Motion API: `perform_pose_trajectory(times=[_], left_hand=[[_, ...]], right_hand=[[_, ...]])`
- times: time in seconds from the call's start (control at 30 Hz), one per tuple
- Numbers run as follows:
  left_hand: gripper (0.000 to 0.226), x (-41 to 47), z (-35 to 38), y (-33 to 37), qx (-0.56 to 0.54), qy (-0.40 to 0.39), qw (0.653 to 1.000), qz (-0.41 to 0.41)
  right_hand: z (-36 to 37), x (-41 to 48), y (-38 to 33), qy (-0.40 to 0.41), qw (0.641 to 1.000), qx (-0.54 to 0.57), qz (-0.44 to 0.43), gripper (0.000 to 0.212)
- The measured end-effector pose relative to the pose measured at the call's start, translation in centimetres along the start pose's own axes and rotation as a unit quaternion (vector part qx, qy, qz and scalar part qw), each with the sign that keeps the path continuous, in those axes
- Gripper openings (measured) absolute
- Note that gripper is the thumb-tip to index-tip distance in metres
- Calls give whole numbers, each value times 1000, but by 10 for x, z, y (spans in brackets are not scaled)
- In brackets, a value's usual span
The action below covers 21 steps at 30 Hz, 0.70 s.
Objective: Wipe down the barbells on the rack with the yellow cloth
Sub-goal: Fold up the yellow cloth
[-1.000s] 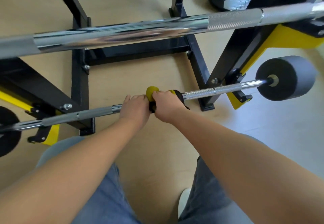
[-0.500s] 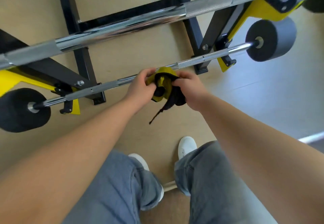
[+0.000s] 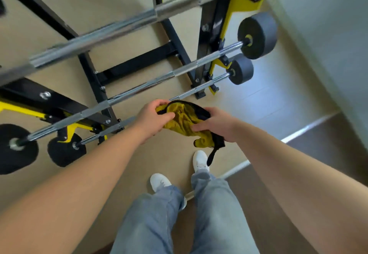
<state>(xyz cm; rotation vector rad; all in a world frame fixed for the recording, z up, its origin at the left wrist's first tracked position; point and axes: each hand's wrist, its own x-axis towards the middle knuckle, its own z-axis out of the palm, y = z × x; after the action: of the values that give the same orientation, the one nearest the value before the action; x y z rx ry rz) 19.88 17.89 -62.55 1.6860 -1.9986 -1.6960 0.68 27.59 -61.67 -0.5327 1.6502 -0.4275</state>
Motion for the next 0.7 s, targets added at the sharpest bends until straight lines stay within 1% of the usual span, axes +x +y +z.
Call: perform_pose_trajectory(times=[0.1,0.13,0.2,0.27,0.37,0.43,0.5,0.6,0.7], left_hand=[[34,-21,-21,59,77,48,995,38],[32,-27,-26,82,105,55,991,58],[28,-37,-35,124,142,63,981,114],[22,-45,-44,167,140,66,974,166],[19,-55,-55,222,118,56,966,224],[12,-63,-60,253,120,60,956,260],[16,-67,-61,279,105,62,948,293],[26,-68,-61,317,81,65,939,328],[36,-72,-56,357,64,65,932,350]], right_hand=[[-26,-56,-31,42,996,-75,-21,59],[-34,-73,-41,64,993,-98,-32,59],[-48,-105,-58,115,984,-127,-59,50],[-63,-135,-73,166,972,-144,-88,46],[-86,-175,-91,234,951,-161,-123,49],[-103,-197,-100,263,944,-144,-139,50],[-121,-214,-108,285,938,-121,-156,45],[-150,-233,-120,311,924,-117,-186,29],[-183,-247,-130,310,918,-99,-226,23]])
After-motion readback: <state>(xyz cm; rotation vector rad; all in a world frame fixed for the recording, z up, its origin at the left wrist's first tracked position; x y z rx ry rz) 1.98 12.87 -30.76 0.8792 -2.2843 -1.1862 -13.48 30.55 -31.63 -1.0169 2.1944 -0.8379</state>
